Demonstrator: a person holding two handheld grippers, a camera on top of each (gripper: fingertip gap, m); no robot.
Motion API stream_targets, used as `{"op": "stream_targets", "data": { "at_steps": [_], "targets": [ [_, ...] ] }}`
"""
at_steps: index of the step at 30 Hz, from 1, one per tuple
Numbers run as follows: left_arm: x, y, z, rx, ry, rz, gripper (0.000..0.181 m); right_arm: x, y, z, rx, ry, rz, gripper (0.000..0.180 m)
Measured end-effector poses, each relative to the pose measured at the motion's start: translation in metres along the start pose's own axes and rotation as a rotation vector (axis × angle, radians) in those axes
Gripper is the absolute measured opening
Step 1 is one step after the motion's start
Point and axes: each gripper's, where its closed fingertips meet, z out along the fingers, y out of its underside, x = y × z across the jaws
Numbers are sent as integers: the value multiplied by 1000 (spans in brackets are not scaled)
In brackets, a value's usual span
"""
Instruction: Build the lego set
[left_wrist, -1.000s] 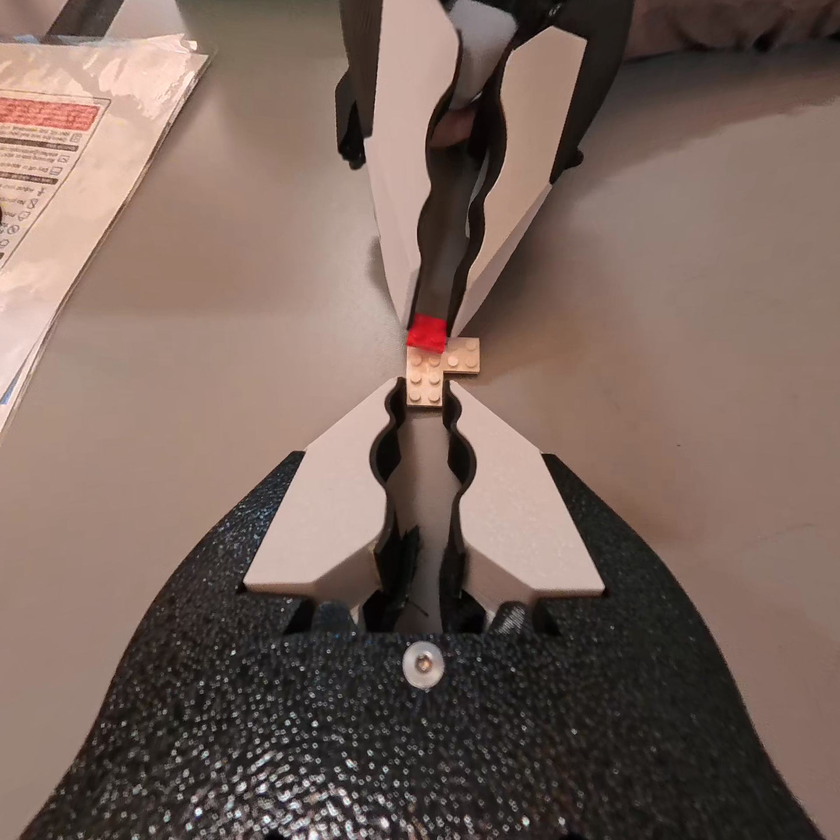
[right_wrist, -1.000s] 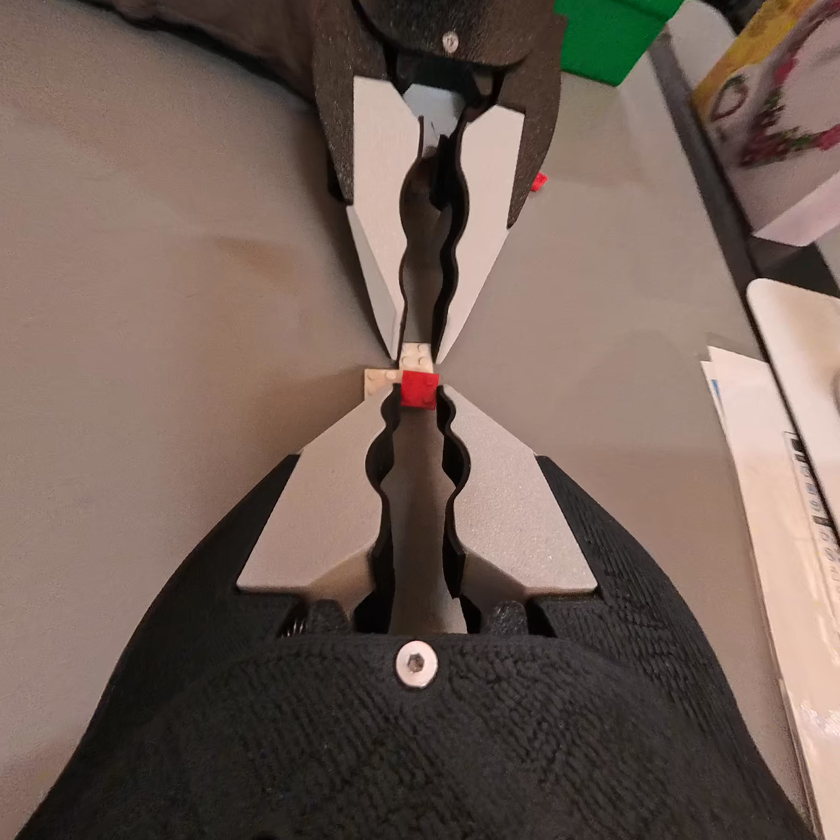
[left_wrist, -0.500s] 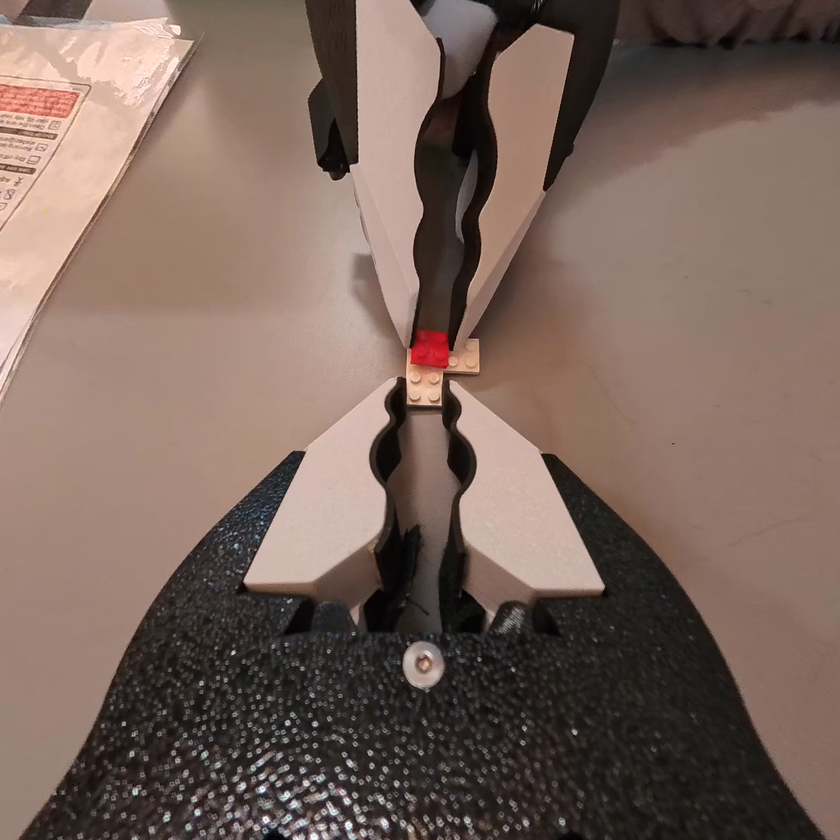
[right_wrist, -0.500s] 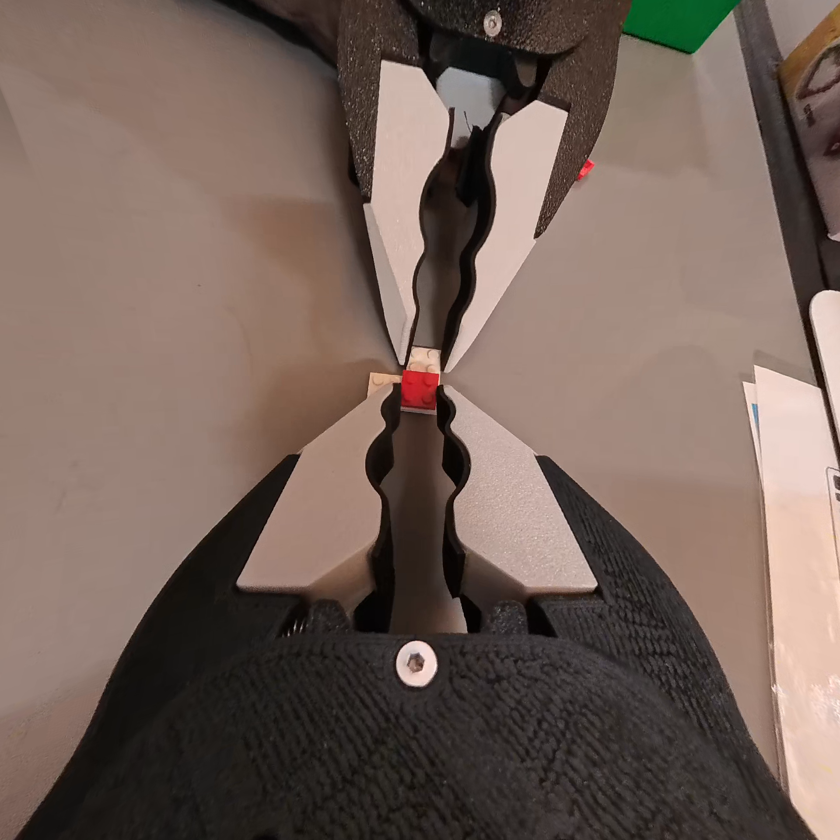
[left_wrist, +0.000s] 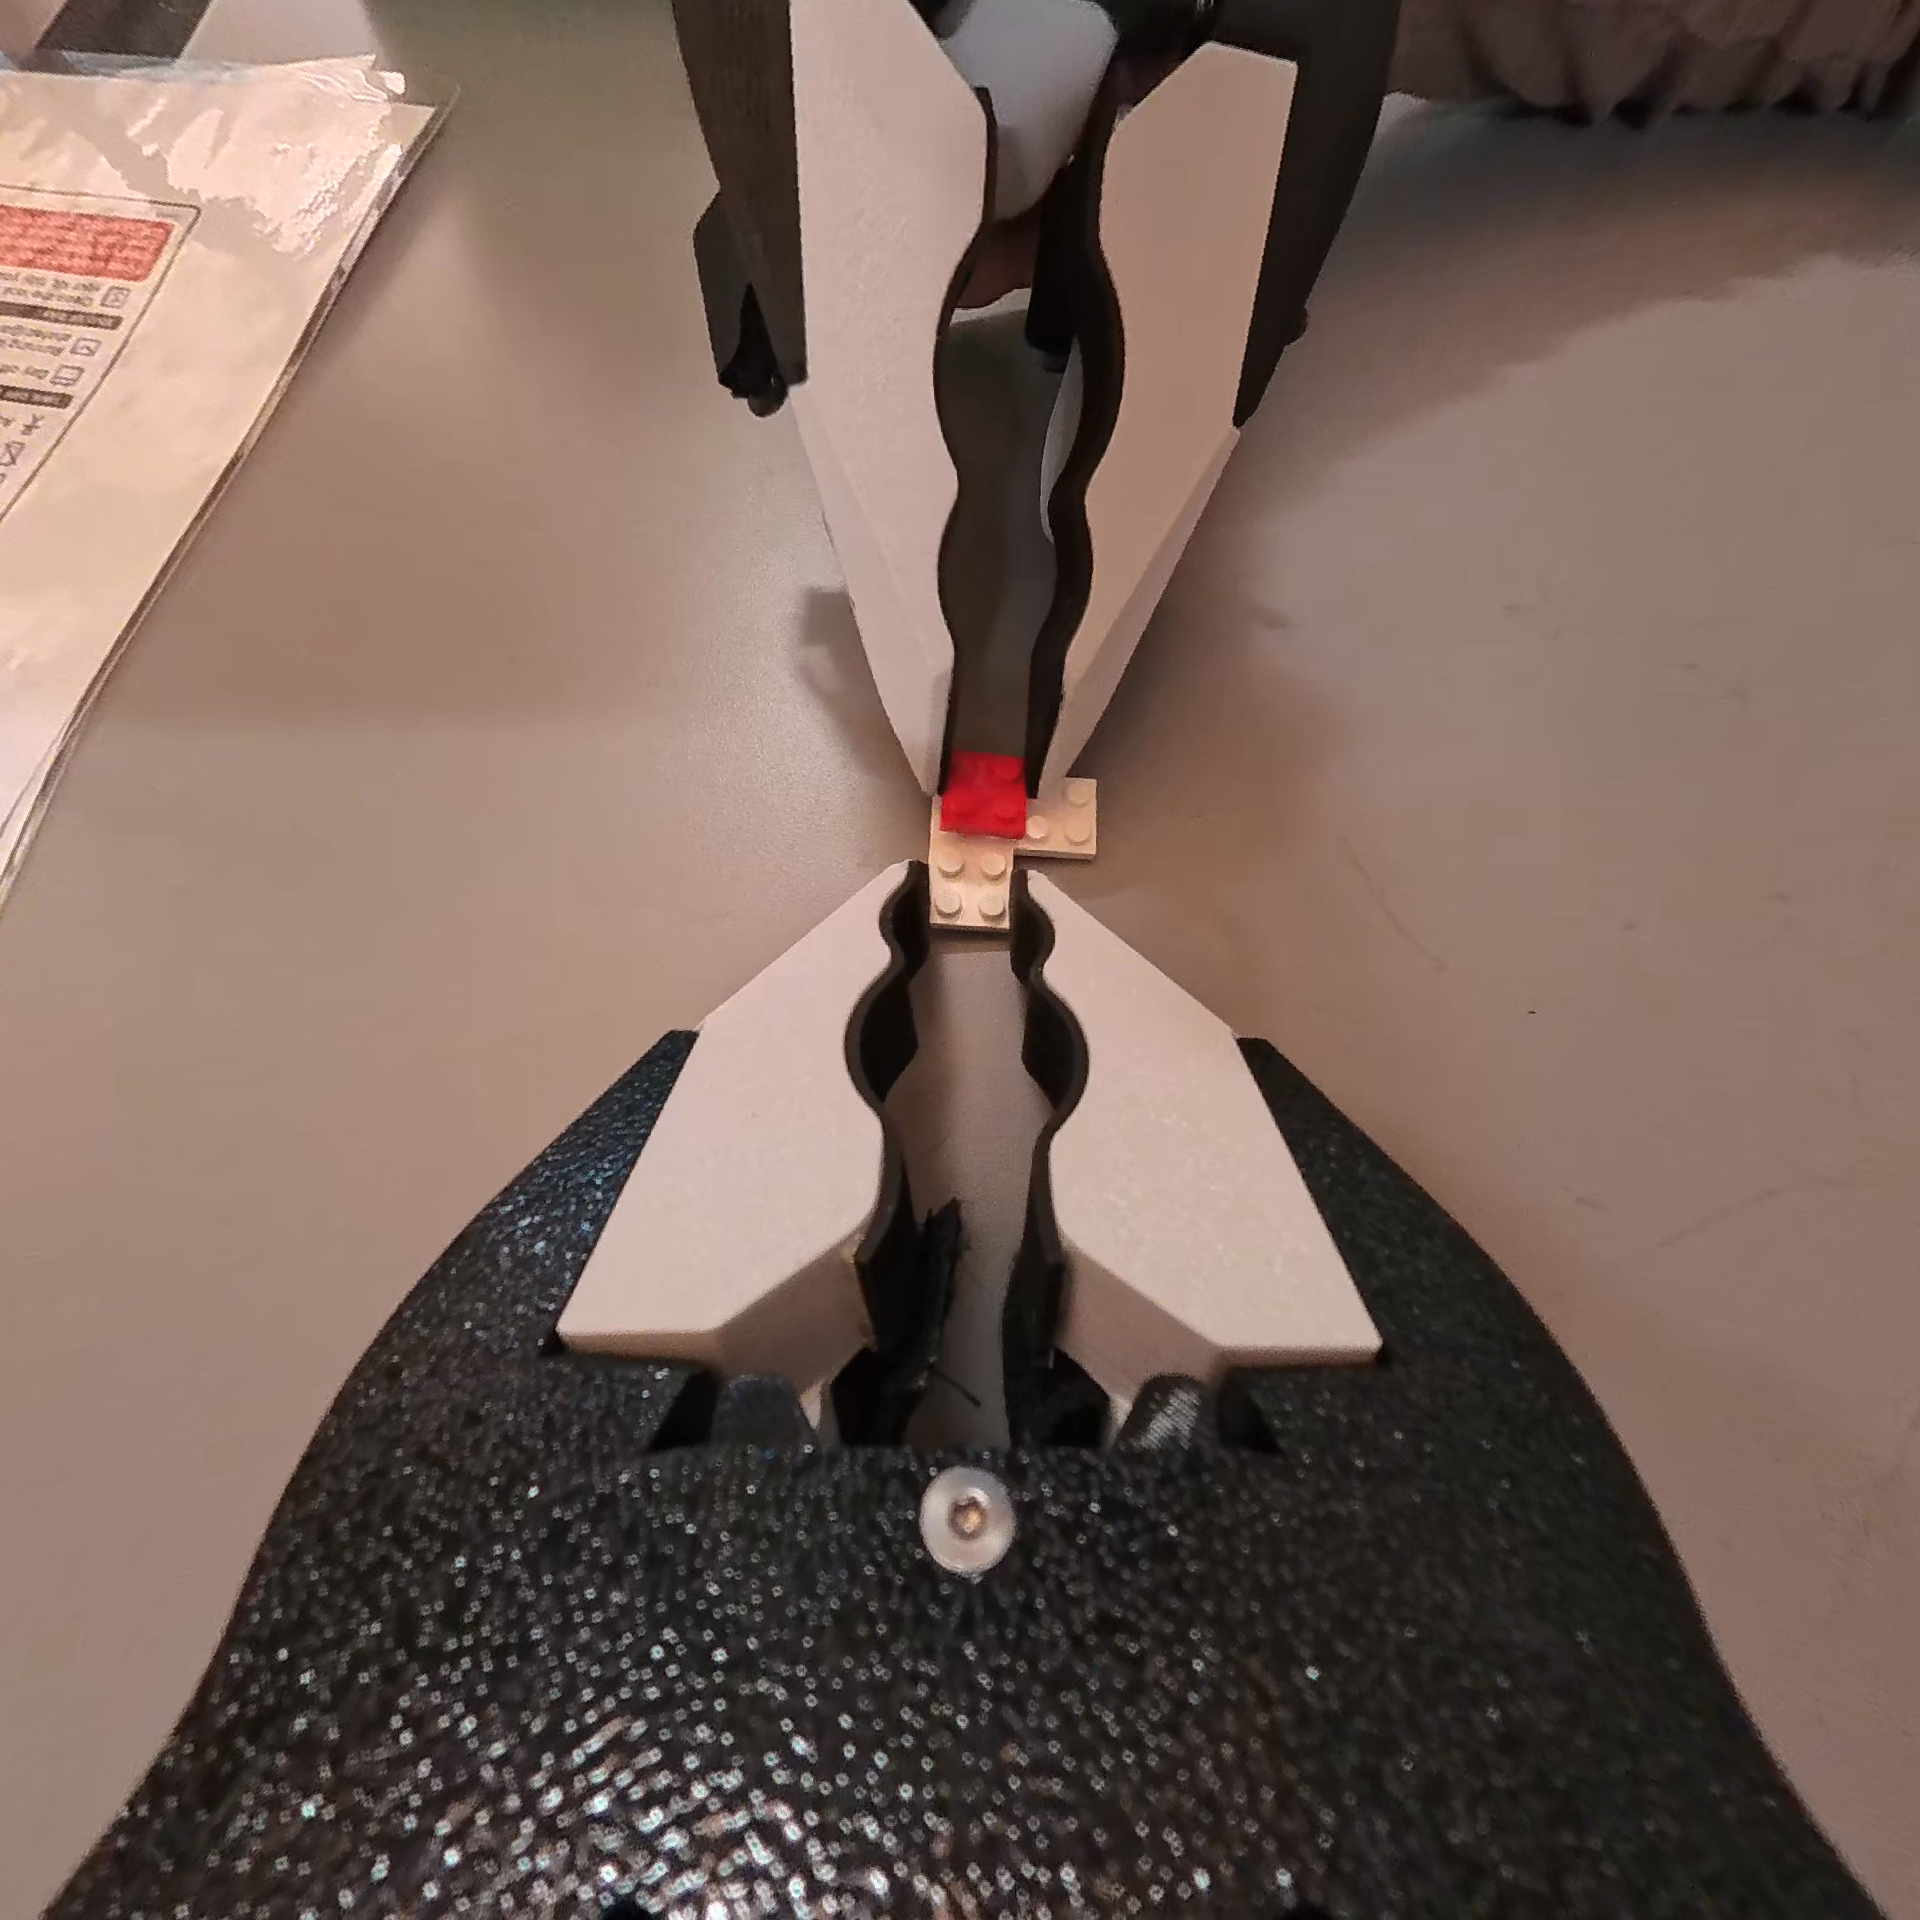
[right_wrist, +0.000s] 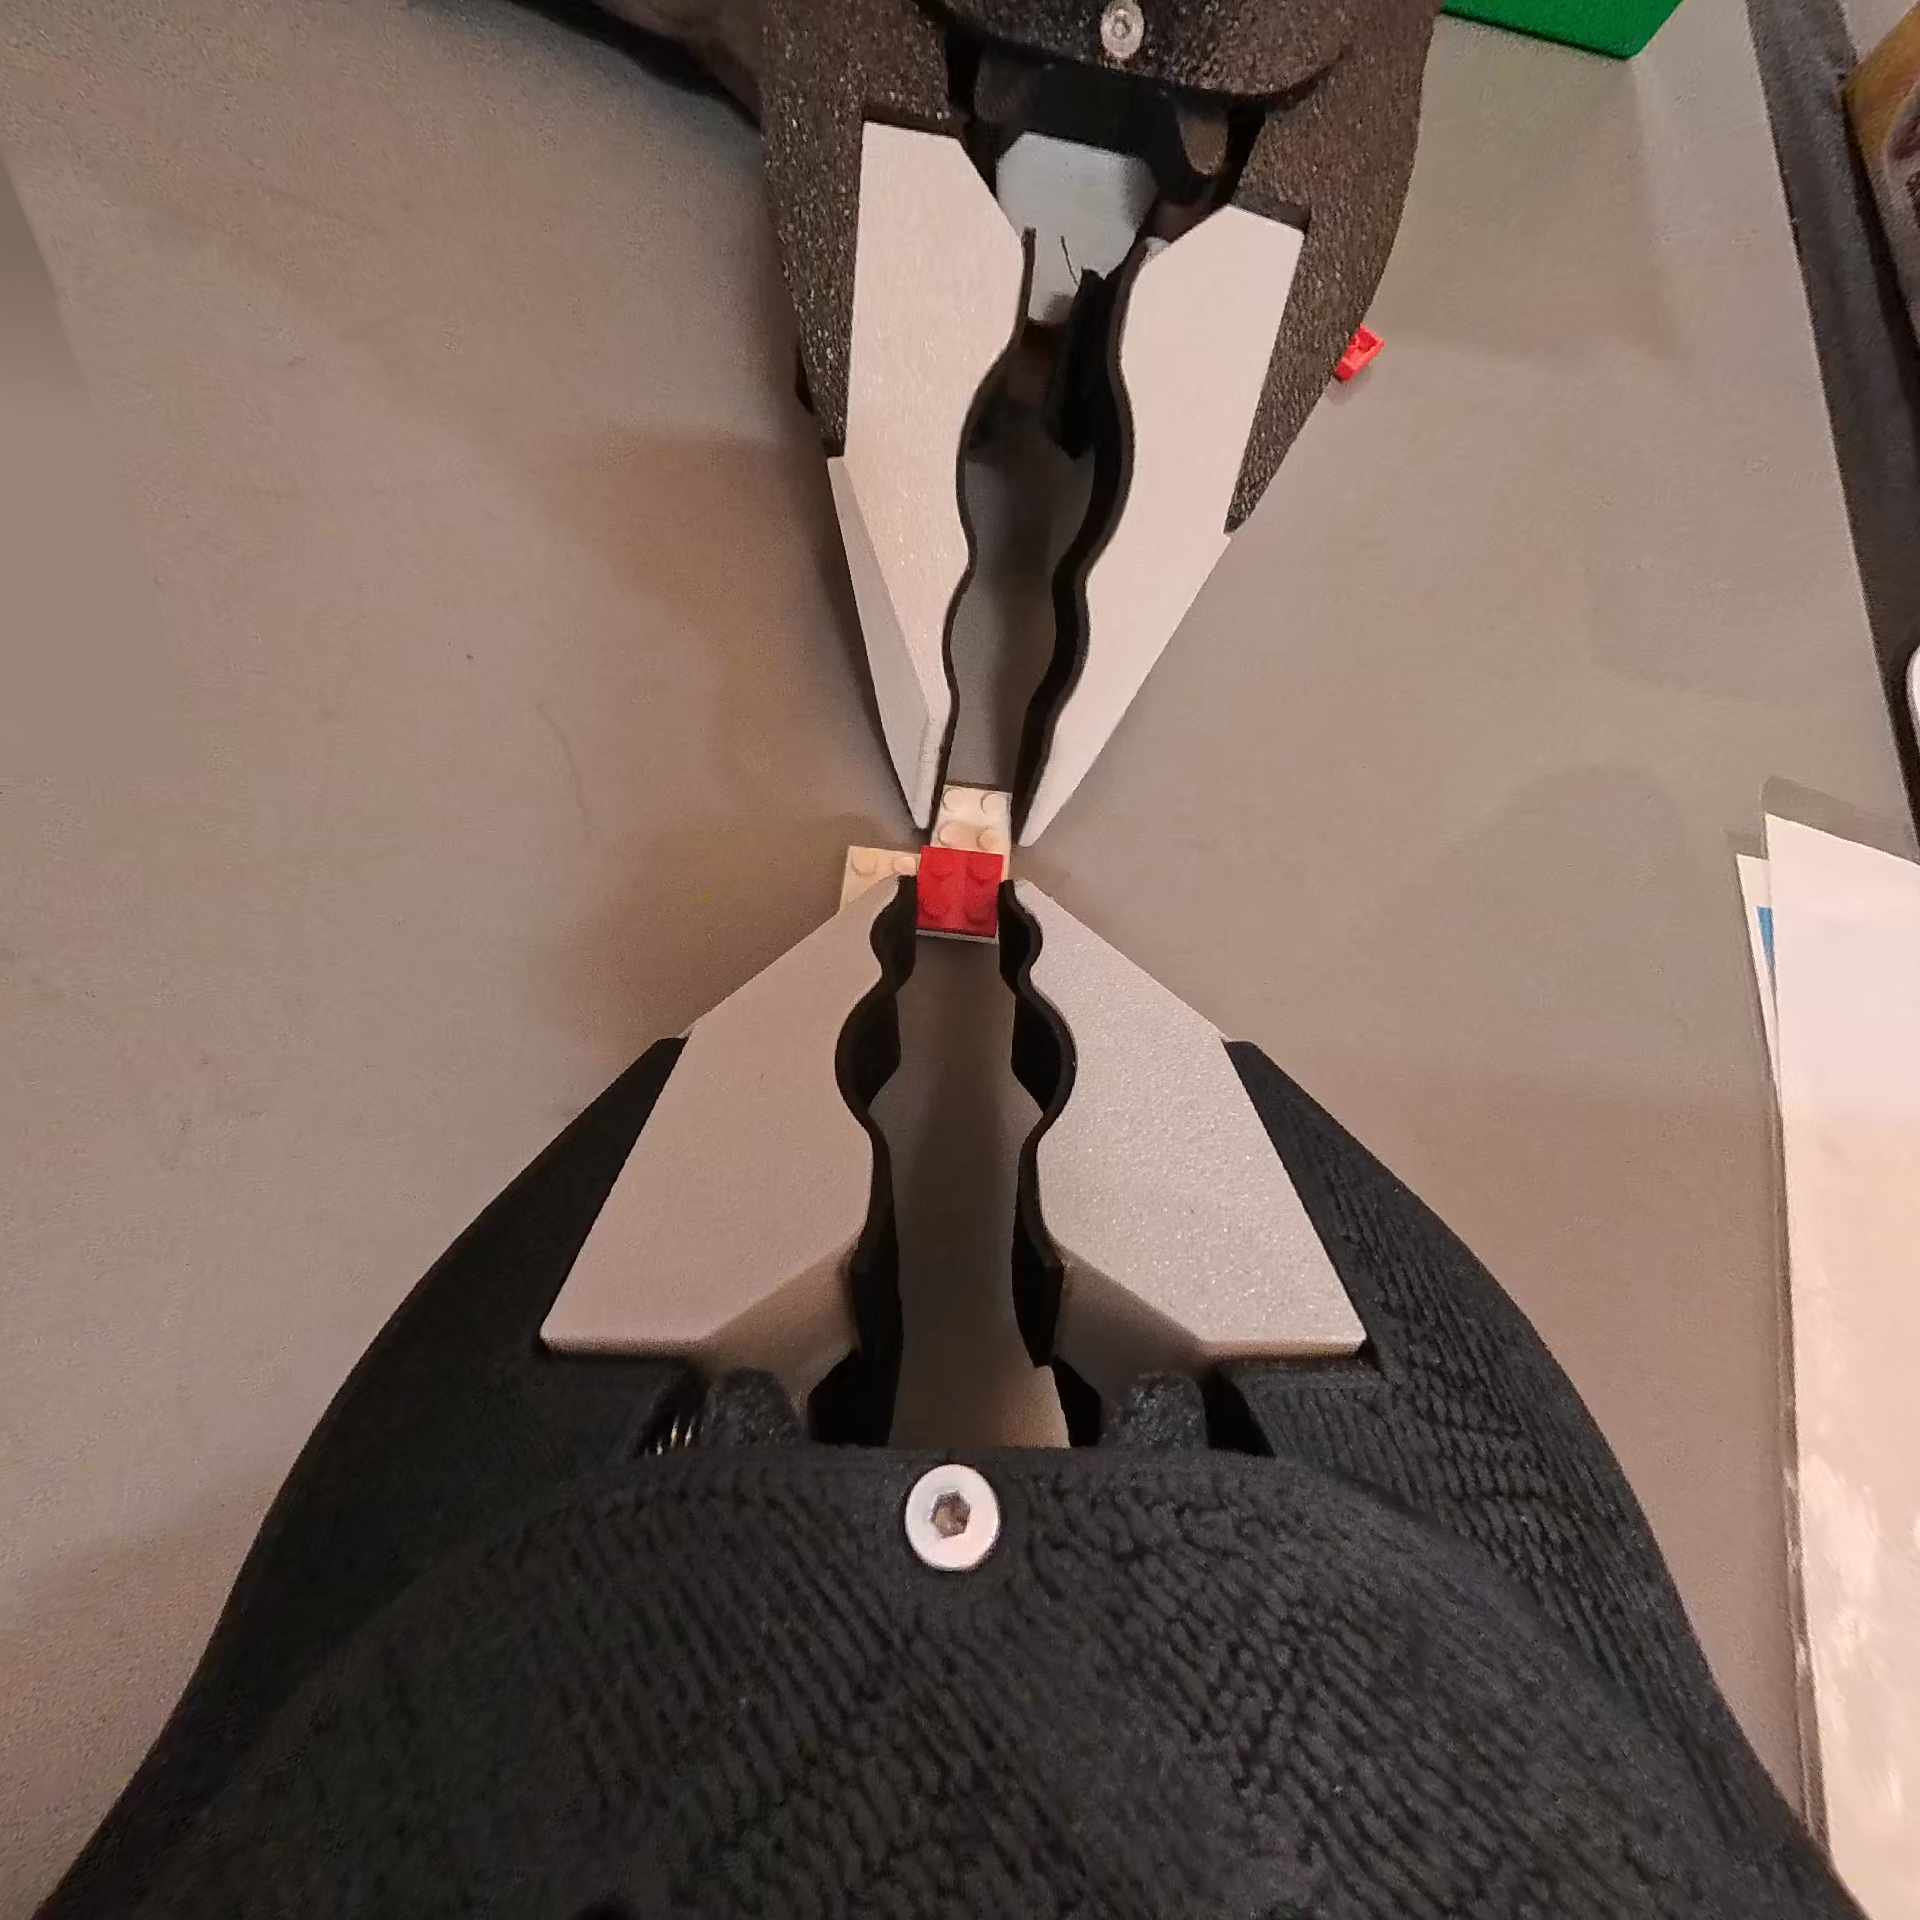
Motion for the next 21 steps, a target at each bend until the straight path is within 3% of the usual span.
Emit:
{"op": "stream_targets", "data": {
  "at_steps": [21],
  "targets": [
    [2, 0, 1, -5, 15, -10, 14, 0, 0, 0, -1, 1, -4, 14]
  ]
}}
